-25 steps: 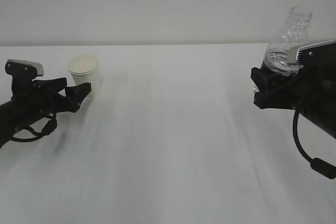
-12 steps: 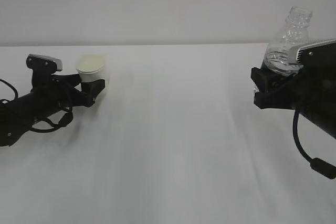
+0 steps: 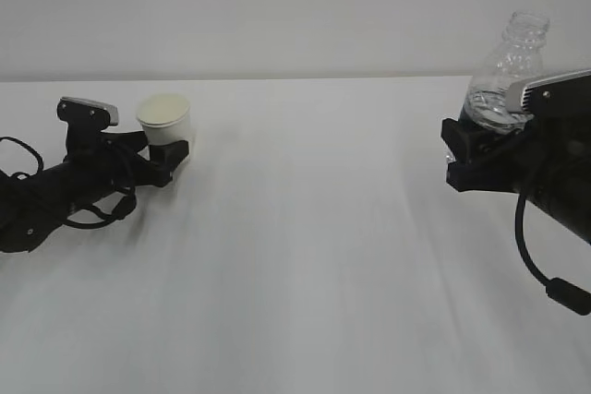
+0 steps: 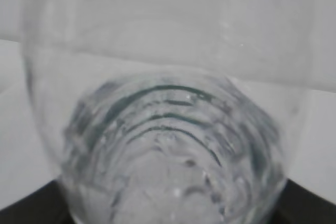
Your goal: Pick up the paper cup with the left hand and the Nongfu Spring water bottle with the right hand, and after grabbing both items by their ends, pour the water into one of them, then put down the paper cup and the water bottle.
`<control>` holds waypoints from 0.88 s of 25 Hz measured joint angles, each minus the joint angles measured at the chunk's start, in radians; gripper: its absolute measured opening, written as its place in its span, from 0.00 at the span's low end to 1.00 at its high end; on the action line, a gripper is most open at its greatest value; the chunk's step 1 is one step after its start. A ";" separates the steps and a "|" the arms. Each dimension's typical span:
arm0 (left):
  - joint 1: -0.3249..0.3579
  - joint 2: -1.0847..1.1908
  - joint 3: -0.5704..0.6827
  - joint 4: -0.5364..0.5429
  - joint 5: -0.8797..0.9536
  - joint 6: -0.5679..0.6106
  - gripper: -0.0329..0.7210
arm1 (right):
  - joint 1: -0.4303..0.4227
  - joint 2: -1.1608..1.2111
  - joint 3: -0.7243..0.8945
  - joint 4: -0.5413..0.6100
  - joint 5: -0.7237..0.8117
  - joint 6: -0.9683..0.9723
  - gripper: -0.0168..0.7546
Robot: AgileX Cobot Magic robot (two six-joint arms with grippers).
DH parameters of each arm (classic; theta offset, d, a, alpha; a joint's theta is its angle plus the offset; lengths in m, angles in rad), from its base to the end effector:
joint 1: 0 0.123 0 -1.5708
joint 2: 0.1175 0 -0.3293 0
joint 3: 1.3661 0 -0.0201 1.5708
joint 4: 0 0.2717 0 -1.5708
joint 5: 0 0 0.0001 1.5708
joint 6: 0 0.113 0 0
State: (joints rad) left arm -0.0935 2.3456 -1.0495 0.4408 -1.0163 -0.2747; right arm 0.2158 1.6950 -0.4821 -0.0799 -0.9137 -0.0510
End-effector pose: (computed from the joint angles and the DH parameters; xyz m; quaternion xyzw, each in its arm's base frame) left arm 0.4678 -0.0850 0.0577 0.1380 0.7688 -0.1827 0.5971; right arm 0.3151 0.0764 0.1822 -0.1419 0.7653 0.0609 0.6249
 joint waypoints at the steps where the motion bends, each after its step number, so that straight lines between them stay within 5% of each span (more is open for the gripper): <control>1: 0.000 0.002 -0.007 0.003 0.002 0.000 0.82 | 0.000 0.000 0.000 0.000 0.000 0.000 0.60; 22: -0.030 0.044 -0.082 0.030 0.038 -0.009 0.82 | 0.000 0.000 0.000 -0.023 0.000 0.000 0.60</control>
State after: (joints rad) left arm -0.1236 2.3894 -1.1315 0.4712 -0.9787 -0.2836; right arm 0.2158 1.6950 -0.4821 -0.1025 -0.9137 -0.0510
